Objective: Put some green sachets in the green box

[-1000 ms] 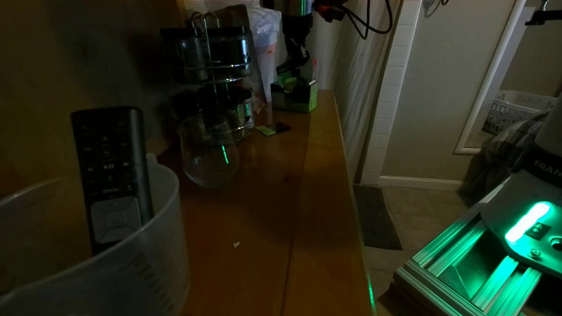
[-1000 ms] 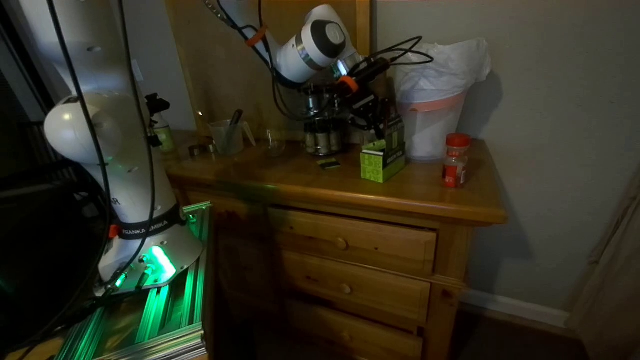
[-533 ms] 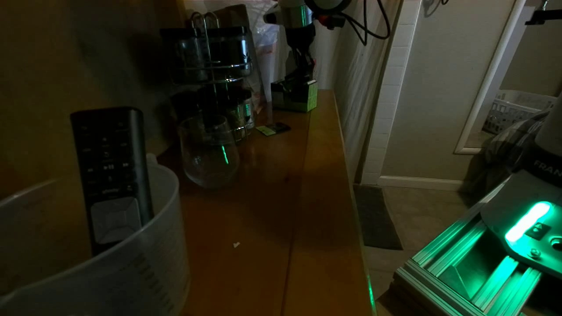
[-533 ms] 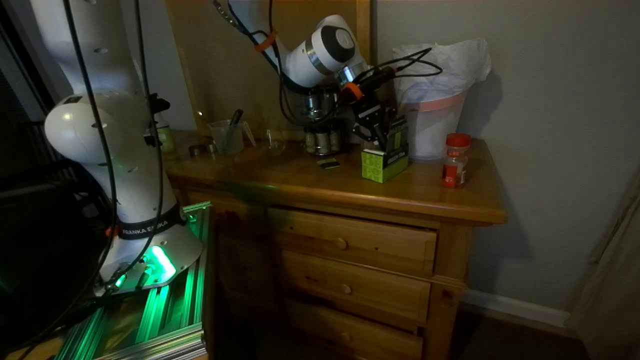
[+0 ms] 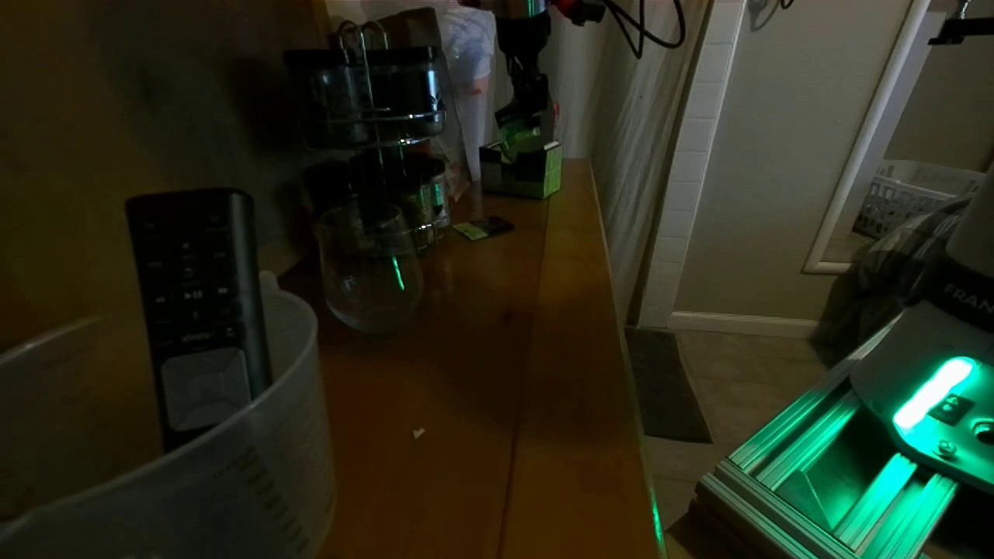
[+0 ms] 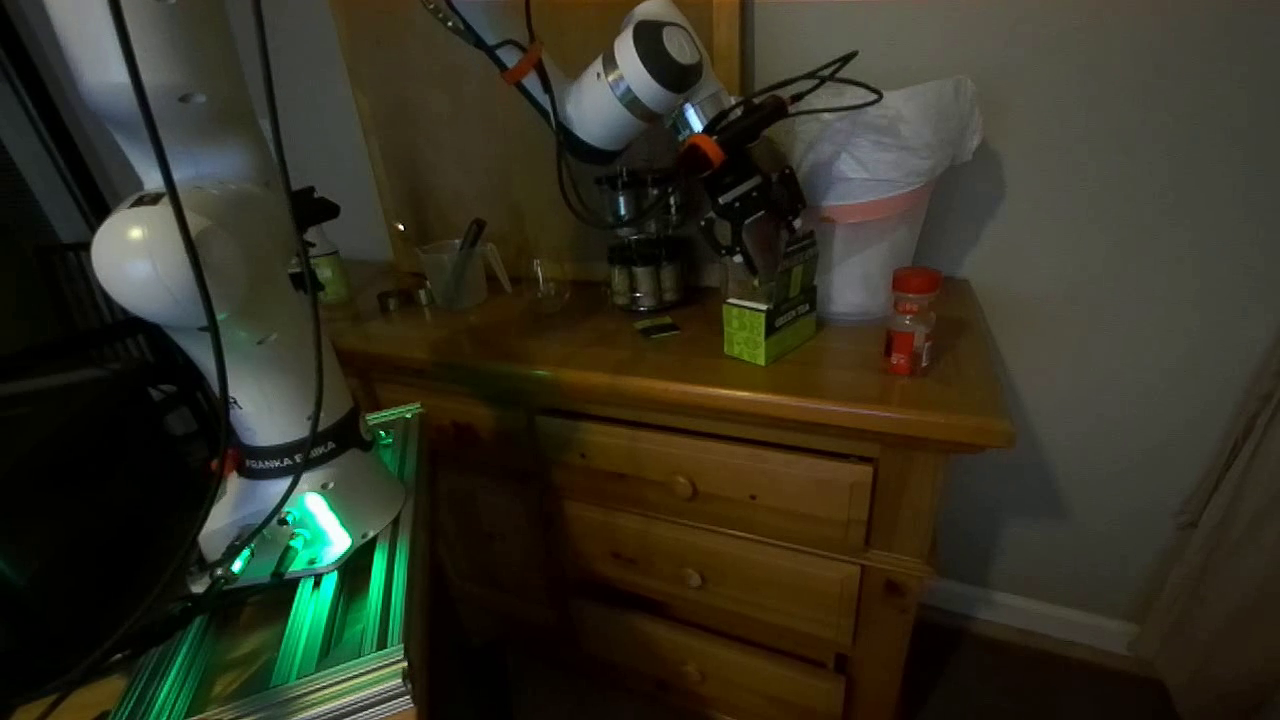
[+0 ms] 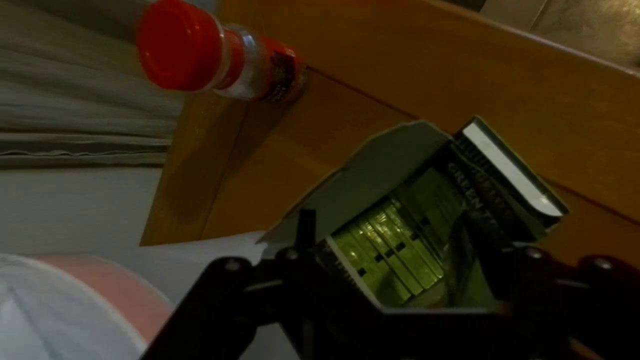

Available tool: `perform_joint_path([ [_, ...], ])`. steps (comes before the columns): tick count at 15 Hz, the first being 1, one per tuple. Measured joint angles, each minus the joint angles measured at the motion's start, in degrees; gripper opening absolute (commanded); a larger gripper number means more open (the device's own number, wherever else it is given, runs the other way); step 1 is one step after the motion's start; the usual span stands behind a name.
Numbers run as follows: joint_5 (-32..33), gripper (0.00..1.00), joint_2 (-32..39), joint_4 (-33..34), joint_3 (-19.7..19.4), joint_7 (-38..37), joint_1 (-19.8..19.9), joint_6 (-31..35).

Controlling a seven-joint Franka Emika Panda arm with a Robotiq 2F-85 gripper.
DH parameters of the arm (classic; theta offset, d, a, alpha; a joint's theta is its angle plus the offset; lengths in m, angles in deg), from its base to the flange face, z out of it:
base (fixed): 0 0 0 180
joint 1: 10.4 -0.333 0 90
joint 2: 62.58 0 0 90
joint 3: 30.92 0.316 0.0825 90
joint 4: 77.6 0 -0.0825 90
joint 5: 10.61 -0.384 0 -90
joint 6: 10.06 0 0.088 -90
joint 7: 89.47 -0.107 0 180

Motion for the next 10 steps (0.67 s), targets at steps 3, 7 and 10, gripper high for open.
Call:
perform_joint_path([
  [3, 0.0, 1.0, -3.96, -0.54, -0.18, 0.21, 0.04, 0.01],
  [7, 0.39, 1.0, -5.77, -0.83, -0.46, -0.18, 0.05, 0.01],
  [10, 2.86, 1.0, -5.62, -1.12, -0.48, -2.2, 0.05, 0.0],
])
